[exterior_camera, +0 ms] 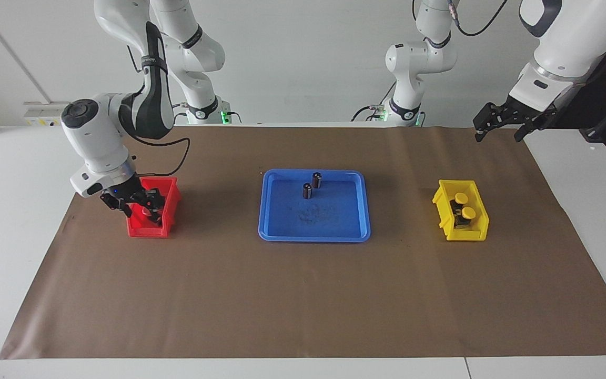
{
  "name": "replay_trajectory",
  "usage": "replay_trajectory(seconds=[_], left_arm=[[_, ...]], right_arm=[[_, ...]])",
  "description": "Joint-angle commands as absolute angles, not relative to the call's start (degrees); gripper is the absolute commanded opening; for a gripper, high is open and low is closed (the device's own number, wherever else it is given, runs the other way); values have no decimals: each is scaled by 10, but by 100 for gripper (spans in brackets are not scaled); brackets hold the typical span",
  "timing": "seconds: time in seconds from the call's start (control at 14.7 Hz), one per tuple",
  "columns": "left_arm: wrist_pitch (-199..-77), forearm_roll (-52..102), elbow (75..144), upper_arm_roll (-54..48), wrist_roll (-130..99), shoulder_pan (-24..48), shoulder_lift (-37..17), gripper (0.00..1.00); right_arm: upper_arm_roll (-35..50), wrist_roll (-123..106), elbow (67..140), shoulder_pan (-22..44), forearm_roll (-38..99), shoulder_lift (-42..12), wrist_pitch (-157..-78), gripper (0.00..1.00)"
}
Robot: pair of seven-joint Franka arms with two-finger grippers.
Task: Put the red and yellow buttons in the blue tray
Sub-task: 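Grasp a red button from the red holder with the right gripper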
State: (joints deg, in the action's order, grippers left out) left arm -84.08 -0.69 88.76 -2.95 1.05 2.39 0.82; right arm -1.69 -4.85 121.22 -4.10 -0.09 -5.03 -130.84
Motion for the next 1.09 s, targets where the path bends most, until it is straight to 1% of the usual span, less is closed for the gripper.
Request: replay_trajectory(seconds=[0.0,0.75,0.95,1.02], left_arm=[[-849,-16,906,-28,11,25,25,100],[-849,-16,906,-28,11,25,25,100],[-849,-16,906,-28,11,25,25,100],[-849,-16,906,-28,11,25,25,100]], right_arm=[[-13,-54,1245,-48,14,-39,-1331,70],[-13,-74,1274,-60,14,-31,-1343,65],[-13,-74,1281,-60,14,-30,-1347,58],[-13,-75,1282,-60,14,-29,-1347,50]])
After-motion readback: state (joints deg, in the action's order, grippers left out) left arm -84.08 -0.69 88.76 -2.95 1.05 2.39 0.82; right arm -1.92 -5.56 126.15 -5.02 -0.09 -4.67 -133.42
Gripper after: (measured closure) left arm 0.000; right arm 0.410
